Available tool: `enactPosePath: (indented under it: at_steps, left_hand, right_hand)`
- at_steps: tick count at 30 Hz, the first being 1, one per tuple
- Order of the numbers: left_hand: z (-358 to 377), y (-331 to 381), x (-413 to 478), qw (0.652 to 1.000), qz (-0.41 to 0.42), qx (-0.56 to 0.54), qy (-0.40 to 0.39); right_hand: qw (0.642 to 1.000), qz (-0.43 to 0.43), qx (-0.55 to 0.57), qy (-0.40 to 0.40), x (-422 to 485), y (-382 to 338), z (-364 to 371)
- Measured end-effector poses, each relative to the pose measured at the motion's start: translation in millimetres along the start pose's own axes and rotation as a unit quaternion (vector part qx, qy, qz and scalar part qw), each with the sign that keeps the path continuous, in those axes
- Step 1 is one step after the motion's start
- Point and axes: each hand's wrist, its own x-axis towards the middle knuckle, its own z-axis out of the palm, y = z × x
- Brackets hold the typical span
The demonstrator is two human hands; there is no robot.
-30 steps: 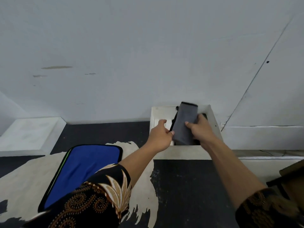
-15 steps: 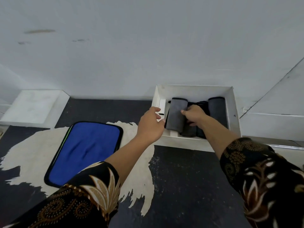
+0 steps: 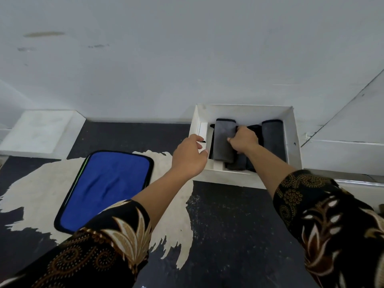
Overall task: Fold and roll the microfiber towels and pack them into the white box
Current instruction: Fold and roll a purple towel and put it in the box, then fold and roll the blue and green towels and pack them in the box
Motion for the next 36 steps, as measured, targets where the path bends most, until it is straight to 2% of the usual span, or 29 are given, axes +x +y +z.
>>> enactPosePath:
  at_steps: [4, 9, 14, 19, 27, 33, 36]
  left_hand:
    - [-1.4, -2.5, 0.4, 1.0, 0.014, 0.001, -0.01]
    - [-6.2, -11.1, -11.5, 0.996, 0.061, -0.057, -0.007]
    - [-21.6, -44.1, -34.8, 0.99, 0.116, -0.064, 0.04]
    - [-61.3, -102.1, -57.1, 0.987, 0.154, -0.046, 0.021]
    - [-128.6, -223.0, -86.0, 0.99, 0.141, -0.004, 0.002]
    - [-145.7, -308.5, -106.7, 0.995, 0.052, 0.074, -0.039]
    - [-142.1, -352.1, -116.1, 0.986, 0.009, 0.141, -0.085]
  right_hand:
    - [0.998, -0.024, -0.009, 0.049, -22.5, -1.8, -11.5]
    - [0.992, -0.055, 0.003, 0.111, -81.0, -14.0, -15.0]
    - [0.964, -0.095, -0.014, 0.25, -150.0, -39.4, 11.7]
    - [0.94, -0.101, -0.018, 0.326, -213.0, -77.0, 49.9]
    - [0.96, -0.079, 0.011, 0.268, -274.7, -138.2, 159.4]
    - [0.985, -0.071, -0.013, 0.159, -301.5, -157.5, 238.5]
    - [0.992, -0.077, -0.036, 0.095, -309.0, -155.2, 274.0]
